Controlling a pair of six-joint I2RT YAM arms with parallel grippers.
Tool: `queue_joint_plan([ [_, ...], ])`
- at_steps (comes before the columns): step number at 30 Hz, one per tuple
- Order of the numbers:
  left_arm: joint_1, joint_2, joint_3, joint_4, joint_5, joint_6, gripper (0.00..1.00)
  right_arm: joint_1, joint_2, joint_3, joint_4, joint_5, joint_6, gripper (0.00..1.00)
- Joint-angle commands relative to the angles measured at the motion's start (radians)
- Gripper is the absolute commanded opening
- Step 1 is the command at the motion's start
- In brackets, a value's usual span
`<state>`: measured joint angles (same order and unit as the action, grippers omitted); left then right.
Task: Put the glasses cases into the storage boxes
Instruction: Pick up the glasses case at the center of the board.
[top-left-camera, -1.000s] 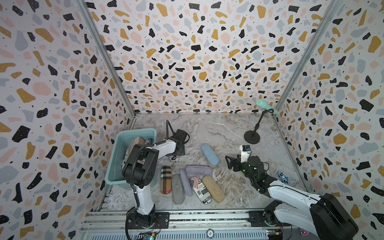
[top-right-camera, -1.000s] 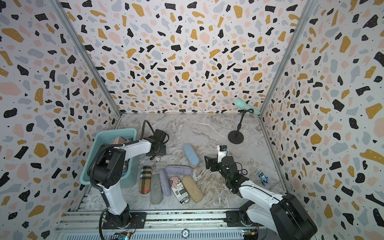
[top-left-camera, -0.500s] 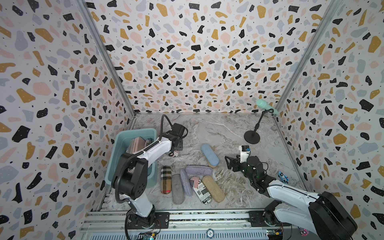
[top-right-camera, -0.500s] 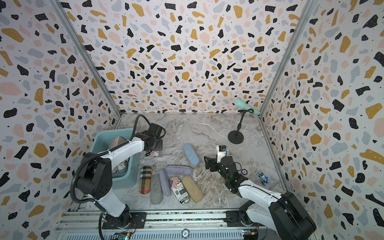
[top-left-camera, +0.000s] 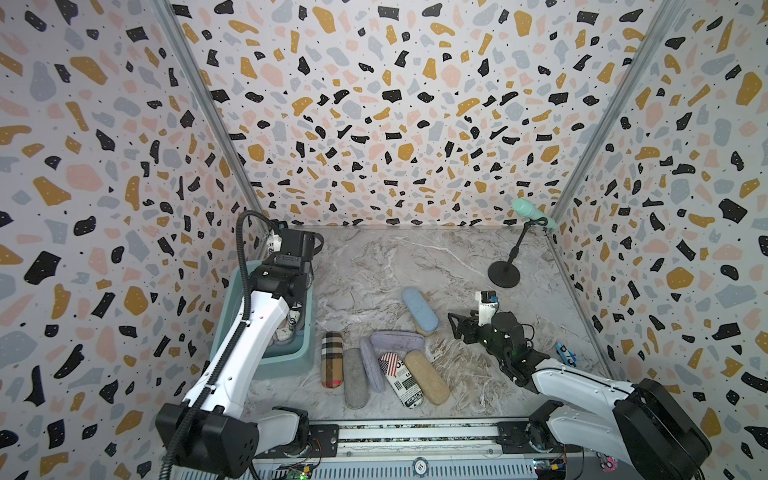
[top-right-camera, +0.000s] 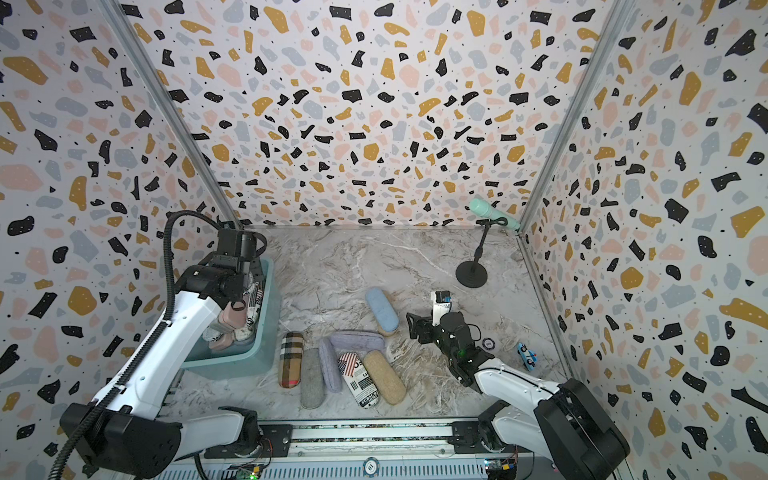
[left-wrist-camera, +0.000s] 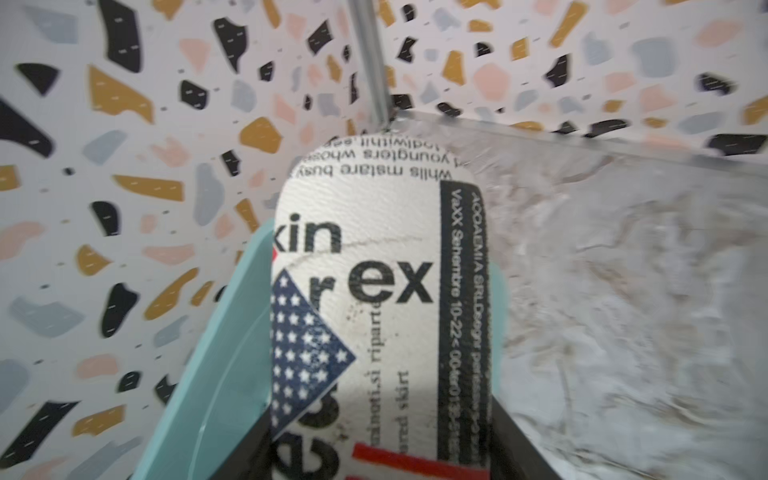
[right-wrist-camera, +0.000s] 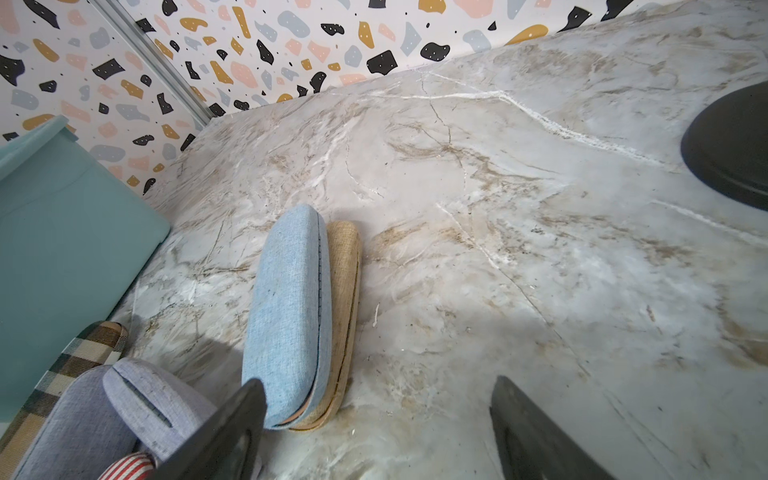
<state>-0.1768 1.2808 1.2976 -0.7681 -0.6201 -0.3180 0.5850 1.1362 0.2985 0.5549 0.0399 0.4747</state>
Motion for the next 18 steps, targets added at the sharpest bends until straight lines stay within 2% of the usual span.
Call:
queue_joint_plan([
  [1,0.041,0.051,-0.041,-0.023,-0.09,0.041,0.56,0.006,0.005,0.036,0.019,-0.011,0.007,0.86],
  [4,0.12,0.108,-0.066,0.033,-0.005,0.061,0.55,0.006,0.005,0.037,0.018,-0.011,0.005,0.86],
  [9,0.131,0.228,-0.062,-0.002,-0.069,0.046,0.55,0.008,0.014,0.038,0.019,-0.006,0.005,0.86],
  [12,0.131,0.258,-0.074,0.004,-0.064,0.048,0.58,0.008,0.023,0.042,0.021,-0.017,0.007,0.86],
  [18,0.128,0.255,-0.057,-0.014,-0.082,0.044,0.81,0.009,0.028,0.047,0.015,-0.022,0.006,0.88],
])
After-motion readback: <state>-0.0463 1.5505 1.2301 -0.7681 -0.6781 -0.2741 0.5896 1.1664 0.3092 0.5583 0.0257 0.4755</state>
